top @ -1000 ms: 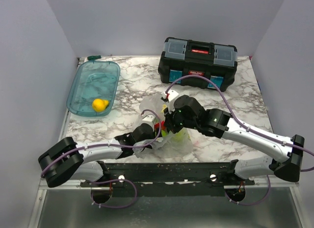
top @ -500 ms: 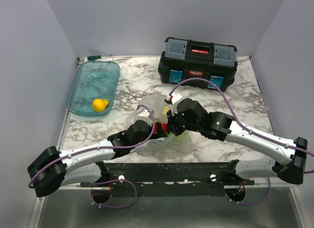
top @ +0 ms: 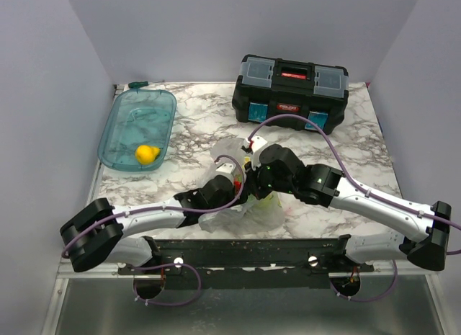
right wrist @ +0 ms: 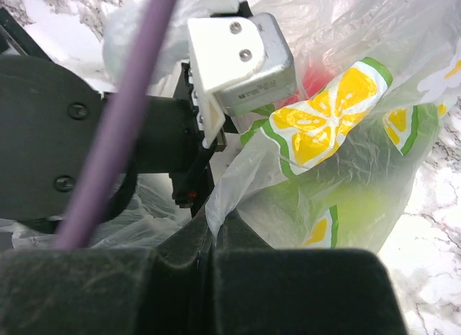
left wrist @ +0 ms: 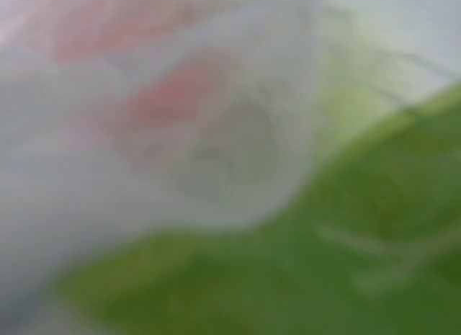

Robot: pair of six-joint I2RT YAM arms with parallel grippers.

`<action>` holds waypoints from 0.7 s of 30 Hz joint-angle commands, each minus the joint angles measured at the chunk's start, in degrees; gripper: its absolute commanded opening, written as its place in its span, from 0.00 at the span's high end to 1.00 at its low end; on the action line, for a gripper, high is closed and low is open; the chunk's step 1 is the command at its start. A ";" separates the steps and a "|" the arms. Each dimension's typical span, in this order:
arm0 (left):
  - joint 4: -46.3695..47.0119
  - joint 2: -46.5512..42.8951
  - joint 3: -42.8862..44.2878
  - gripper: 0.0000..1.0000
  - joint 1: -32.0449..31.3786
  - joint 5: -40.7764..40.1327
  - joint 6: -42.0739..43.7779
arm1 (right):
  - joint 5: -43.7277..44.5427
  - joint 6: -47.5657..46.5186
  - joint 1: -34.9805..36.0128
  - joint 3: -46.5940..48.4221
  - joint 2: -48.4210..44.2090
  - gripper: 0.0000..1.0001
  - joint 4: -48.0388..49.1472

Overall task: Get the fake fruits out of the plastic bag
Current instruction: Take out the fake fruit from the plastic bag.

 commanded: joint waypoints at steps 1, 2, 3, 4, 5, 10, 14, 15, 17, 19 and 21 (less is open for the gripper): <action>0.20 4.53 1.34 0.13 -0.39 0.81 0.19 | -0.58 -0.29 -0.10 0.40 -0.07 0.99 1.30; 0.32 5.51 1.81 0.15 -0.40 0.90 0.17 | -0.58 -0.22 -0.10 0.40 -0.08 0.99 1.29; 0.56 6.42 2.10 0.16 -0.40 1.10 0.10 | -0.50 -0.22 -0.09 0.35 -0.21 0.99 1.22; 0.35 7.01 2.43 0.17 -0.40 1.11 0.08 | -0.24 -0.20 -0.10 0.38 -0.32 0.99 1.08; 0.28 7.23 2.55 0.18 -0.41 0.81 -0.08 | -0.01 -0.23 -0.10 0.40 -0.50 0.99 0.89; 0.46 4.06 1.59 0.30 -0.37 0.36 0.49 | 0.74 -0.20 -0.10 0.17 -1.49 0.99 0.23; -1.49 -2.37 1.56 0.41 -0.35 1.51 1.89 | 2.60 0.45 -0.10 -1.70 -2.59 0.99 0.23; -2.26 -4.27 1.47 0.43 -0.35 1.76 2.22 | 3.43 1.02 -0.06 -2.40 -2.82 0.99 0.32; -4.17 -9.32 1.34 0.46 -0.32 2.48 2.96 | 6.87 2.79 -0.08 -3.96 -3.36 0.99 0.41; -4.34 -14.17 0.88 0.46 -0.19 4.67 3.93 | 10.54 5.08 -0.05 -5.21 -3.67 0.99 0.17; -6.93 -19.11 0.50 0.46 0.14 7.71 4.46 | 14.14 7.86 -0.09 -6.11 -3.88 0.99 -0.46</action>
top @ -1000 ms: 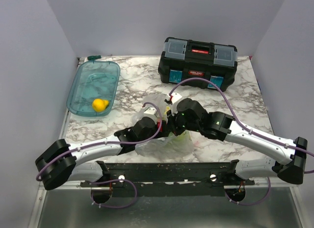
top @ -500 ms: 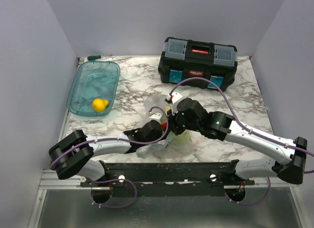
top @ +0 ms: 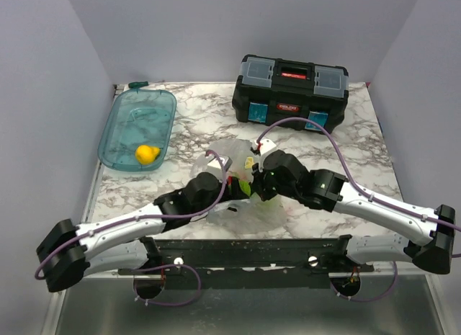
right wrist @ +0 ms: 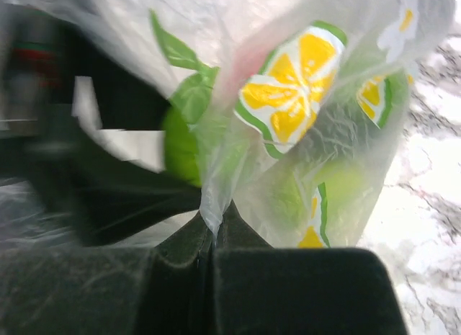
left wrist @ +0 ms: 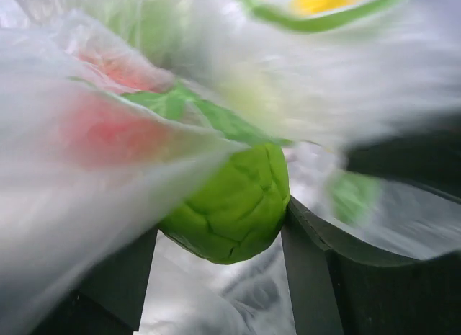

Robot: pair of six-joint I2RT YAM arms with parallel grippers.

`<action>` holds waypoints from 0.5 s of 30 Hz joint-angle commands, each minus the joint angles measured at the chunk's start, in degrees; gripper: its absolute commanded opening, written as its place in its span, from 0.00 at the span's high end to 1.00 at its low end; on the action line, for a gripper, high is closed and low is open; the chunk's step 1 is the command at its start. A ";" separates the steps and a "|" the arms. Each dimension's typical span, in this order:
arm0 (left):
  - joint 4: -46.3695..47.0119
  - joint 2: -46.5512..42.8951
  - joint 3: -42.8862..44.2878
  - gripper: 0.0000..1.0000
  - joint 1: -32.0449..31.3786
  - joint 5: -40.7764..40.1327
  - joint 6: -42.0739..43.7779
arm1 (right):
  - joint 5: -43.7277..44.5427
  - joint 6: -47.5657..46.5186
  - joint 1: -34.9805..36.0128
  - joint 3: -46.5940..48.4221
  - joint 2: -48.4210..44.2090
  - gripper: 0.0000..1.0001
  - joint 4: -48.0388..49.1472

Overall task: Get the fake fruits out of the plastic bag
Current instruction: Take out the fake fruit from the plastic bag.

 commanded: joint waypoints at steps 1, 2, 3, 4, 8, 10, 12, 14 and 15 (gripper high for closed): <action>-4.59 -11.51 -0.27 0.47 0.25 7.53 2.68 | 9.54 6.29 0.17 -2.42 -1.08 0.99 -0.64; -6.18 -13.96 -0.09 0.47 0.51 9.30 2.69 | 11.09 7.56 0.14 -2.59 -1.13 0.99 -1.07; -8.07 -16.02 0.22 0.47 0.69 10.09 2.69 | 12.43 8.97 0.14 -2.59 -1.21 0.99 -1.61; -9.75 -18.49 0.50 0.47 0.69 10.53 2.69 | 13.35 9.66 0.16 -2.71 -1.43 0.99 -1.78; -18.08 -26.92 2.79 0.48 1.59 9.85 2.87 | 15.51 11.26 0.14 -3.54 -2.48 0.99 -2.24; -22.71 -30.64 5.24 0.48 1.86 8.41 3.74 | 16.43 11.82 0.16 -3.90 -2.79 0.99 -2.64; -29.08 -33.48 8.28 0.49 2.14 5.33 4.89 | 17.50 12.72 0.14 -4.11 -3.05 0.99 -3.52; -34.53 -35.38 11.61 0.50 2.23 1.73 6.64 | 17.55 13.22 0.16 -4.38 -3.76 0.99 -3.81; -36.59 -36.03 13.48 0.50 2.32 -0.16 7.84 | 17.46 13.24 0.14 -4.59 -4.21 0.99 -3.79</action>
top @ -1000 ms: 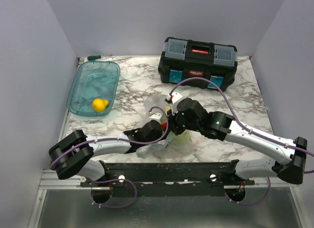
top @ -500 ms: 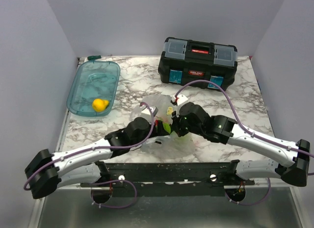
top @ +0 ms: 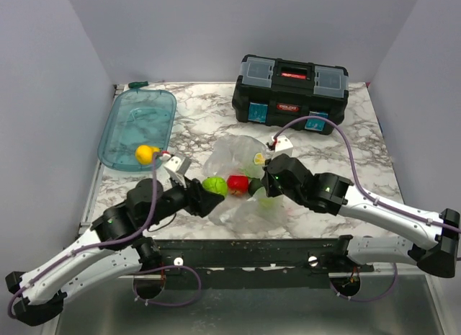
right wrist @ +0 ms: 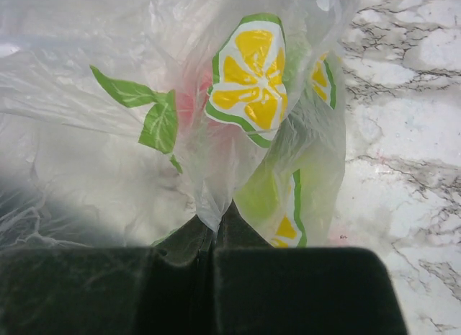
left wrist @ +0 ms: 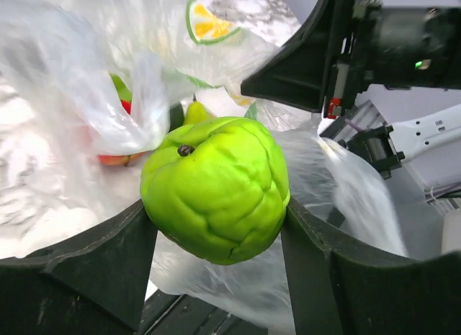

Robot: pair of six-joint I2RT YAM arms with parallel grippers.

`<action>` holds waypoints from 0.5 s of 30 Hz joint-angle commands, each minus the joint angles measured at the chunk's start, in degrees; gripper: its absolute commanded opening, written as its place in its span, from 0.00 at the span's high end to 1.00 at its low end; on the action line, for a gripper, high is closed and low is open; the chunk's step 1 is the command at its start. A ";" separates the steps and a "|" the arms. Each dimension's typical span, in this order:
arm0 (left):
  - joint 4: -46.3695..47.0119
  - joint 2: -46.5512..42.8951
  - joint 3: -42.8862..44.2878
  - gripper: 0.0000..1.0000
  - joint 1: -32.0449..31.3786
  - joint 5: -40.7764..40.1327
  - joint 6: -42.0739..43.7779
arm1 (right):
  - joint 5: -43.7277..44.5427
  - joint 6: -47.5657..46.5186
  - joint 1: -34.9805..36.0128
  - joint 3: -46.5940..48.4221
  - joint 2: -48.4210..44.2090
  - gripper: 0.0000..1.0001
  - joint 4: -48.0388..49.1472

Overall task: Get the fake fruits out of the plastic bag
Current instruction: Take out the fake fruit from the plastic bag.

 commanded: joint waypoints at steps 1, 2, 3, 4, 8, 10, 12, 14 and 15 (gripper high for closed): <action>-15.47 -4.04 8.74 0.50 0.42 -7.96 5.22 | 3.53 2.42 0.14 -1.56 -2.17 0.99 -2.44; -17.14 -4.41 10.30 0.50 0.42 -9.59 6.11 | 3.54 2.44 0.14 -1.77 -2.52 0.99 -2.41; -18.48 -4.67 11.82 0.51 0.43 -10.63 7.12 | 3.54 2.36 0.16 -1.87 -2.84 0.99 -2.30; -19.28 -4.89 13.03 0.51 0.50 -11.50 7.77 | 3.72 2.39 0.15 -1.95 -3.05 0.99 -2.34; -20.62 -5.33 15.87 0.55 0.51 -20.24 7.76 | 3.65 2.07 0.18 -1.95 -3.41 0.99 -2.65; -24.41 -2.42 16.84 0.55 0.92 -30.36 6.15 | 3.55 2.07 0.18 -2.42 -3.81 0.99 -2.50; -28.58 3.06 18.02 0.57 3.33 -37.04 5.37 | 3.55 2.06 0.19 -2.92 -4.28 0.99 -2.30; -26.15 5.78 16.86 0.57 9.72 -36.93 8.05 | 3.41 2.05 0.17 -3.18 -4.70 0.99 -2.29; -22.29 6.08 15.21 0.57 14.71 -34.38 10.43 | 3.27 2.02 0.14 -3.26 -4.94 0.99 -2.21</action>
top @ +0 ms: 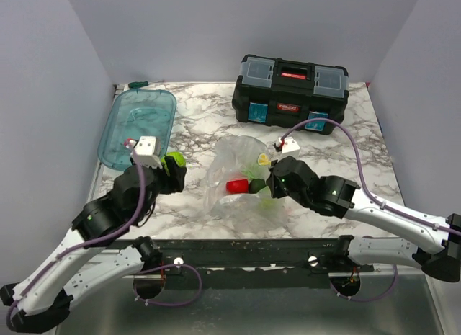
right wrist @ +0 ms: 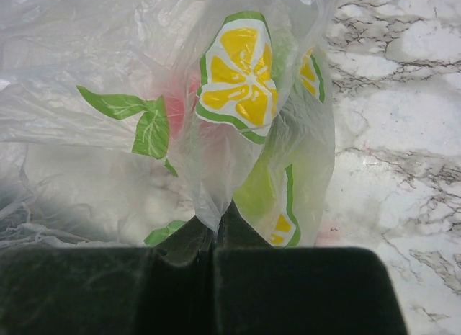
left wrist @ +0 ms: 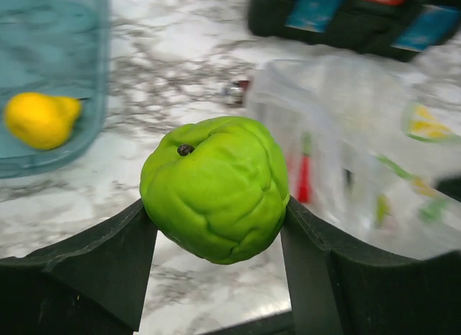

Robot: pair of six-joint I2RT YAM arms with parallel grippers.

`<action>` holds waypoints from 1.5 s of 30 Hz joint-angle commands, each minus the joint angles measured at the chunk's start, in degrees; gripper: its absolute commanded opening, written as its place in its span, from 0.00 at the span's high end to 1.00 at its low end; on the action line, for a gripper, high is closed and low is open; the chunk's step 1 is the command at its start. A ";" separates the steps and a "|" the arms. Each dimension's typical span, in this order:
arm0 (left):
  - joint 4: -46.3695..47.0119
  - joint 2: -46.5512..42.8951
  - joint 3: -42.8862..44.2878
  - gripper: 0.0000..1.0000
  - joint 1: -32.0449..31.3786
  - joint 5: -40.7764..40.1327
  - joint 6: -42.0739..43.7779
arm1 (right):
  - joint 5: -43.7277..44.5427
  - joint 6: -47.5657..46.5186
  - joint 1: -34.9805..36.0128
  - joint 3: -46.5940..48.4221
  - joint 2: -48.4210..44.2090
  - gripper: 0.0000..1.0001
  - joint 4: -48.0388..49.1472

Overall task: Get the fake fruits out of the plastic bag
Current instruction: Take out the fake fruit from the plastic bag, then place the fake fruit in the bin.

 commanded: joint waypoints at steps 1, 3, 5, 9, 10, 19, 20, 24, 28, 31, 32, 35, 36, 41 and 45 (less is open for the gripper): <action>4.01 5.54 -4.17 0.57 15.49 -2.71 6.83 | 1.41 0.43 0.19 -1.20 -1.78 0.99 -1.00; 11.20 7.24 -6.47 0.57 26.57 6.17 8.07 | 0.93 -0.05 0.14 -1.41 -2.16 0.99 -0.50; 16.92 12.50 -6.85 0.57 35.62 12.26 8.65 | 0.68 -0.58 0.21 -1.38 -2.42 0.99 -0.22; 20.96 30.09 1.27 0.56 46.77 19.89 9.75 | -0.11 -2.18 0.17 -1.36 -2.37 0.99 0.59; 20.91 35.29 4.59 0.56 47.38 18.97 10.72 | -0.47 -2.41 0.19 -1.38 -2.27 0.99 0.88; 9.04 64.91 31.74 0.55 49.70 18.75 18.15 | -6.48 -2.55 0.18 -0.77 -4.11 0.99 4.54; 8.23 67.10 33.64 0.55 49.94 19.44 19.13 | -6.67 -2.50 0.14 -0.62 -4.14 0.99 4.66; 2.06 74.97 41.13 0.52 51.04 23.44 22.38 | -7.32 -2.92 0.19 0.90 -3.40 0.99 3.45; -1.73 79.88 43.28 0.54 51.11 21.70 22.64 | -7.52 -2.96 0.21 1.59 -3.86 0.99 2.71; -1.28 80.61 41.38 0.53 53.24 22.30 22.91 | -7.09 -2.83 0.22 2.04 -4.57 0.99 2.02; -1.96 81.43 41.62 0.52 53.41 22.61 22.82 | -7.07 -2.68 0.15 2.07 -4.77 0.99 1.97; -3.69 82.93 41.62 0.50 53.70 23.57 21.89 | -7.43 -2.66 0.15 2.27 -4.84 0.99 2.36; -4.08 83.36 41.25 0.49 53.75 23.59 21.56 | -7.44 -2.70 0.19 2.36 -4.74 0.99 2.38; -7.31 87.40 41.71 0.47 53.75 22.38 21.02 | -7.98 -2.82 0.19 2.74 -4.01 0.99 3.34; -6.95 88.41 42.17 0.43 53.74 23.91 20.90 | -8.71 -2.97 0.15 2.90 -3.43 0.99 3.78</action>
